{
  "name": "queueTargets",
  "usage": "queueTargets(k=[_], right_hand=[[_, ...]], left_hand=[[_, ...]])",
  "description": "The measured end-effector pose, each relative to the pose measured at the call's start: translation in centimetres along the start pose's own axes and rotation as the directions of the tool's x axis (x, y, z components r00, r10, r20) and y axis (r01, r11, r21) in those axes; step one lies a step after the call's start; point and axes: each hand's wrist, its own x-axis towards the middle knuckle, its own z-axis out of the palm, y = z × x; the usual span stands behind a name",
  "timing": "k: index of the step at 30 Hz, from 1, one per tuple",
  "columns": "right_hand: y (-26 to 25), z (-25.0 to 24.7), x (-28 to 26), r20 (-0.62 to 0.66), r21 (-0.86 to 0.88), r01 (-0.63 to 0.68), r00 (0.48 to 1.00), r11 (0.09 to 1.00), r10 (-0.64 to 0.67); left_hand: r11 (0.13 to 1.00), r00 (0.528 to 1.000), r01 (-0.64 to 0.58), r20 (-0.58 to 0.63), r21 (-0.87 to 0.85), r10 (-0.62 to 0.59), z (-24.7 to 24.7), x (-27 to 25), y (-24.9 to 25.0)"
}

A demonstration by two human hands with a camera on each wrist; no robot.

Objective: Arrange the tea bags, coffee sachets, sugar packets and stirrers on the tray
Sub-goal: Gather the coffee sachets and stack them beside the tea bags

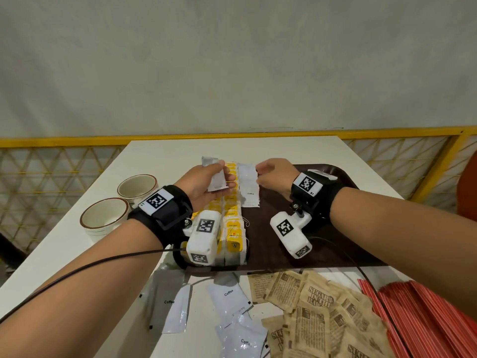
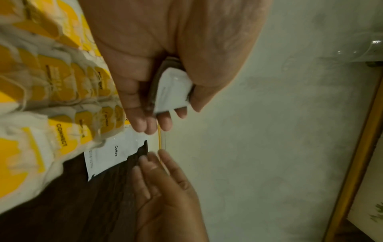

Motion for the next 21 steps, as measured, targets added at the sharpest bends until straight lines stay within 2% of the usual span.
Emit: queueTargets(k=[2,4,6,9,11,13,16,21], right_hand=[[-1.5,0.1,-1.9,0.081,0.328,-0.012,0.997,0.945,-0.015],[-2.8,0.4,-3.6,0.224,0.452,-0.051,0.973,0.890,-0.058],[-3.3,0.7,-4.6,0.293,0.475,-0.058,0.951,0.878,-0.095],[-3.4,0.6,-5.3,0.249,0.489,-0.048,0.965,0.871,-0.087],[-3.1,0.1,-5.4,0.216,0.500,-0.057,0.975,0.864,-0.061],[-2.5,-0.3,-5.4,0.185,0.520,-0.084,0.983,0.850,-0.016],[-1.2,-0.5,-5.3,0.151,0.497,-0.116,0.987,0.860,0.046],[0.6,-0.2,-4.6,0.136,0.428,-0.150,0.986,0.891,0.100]], left_hand=[[0.996,0.996,-0.073,0.052,0.052,0.071,0.4,-0.3,-0.1],[0.991,0.987,-0.116,0.119,0.066,0.107,1.1,-0.8,-0.1],[0.992,0.976,-0.111,0.192,0.054,0.099,1.8,-0.9,-0.1],[0.990,0.967,-0.099,0.244,0.102,0.072,2.7,-1.1,0.0],[0.978,0.969,-0.123,0.232,0.168,0.082,2.9,-1.1,0.2],[0.952,0.978,-0.170,0.161,0.256,0.131,2.8,-1.0,0.6],[0.882,0.975,-0.216,0.138,0.420,0.173,2.2,-0.3,1.3],[0.697,0.983,-0.177,0.158,0.695,0.092,2.7,1.6,2.1]])
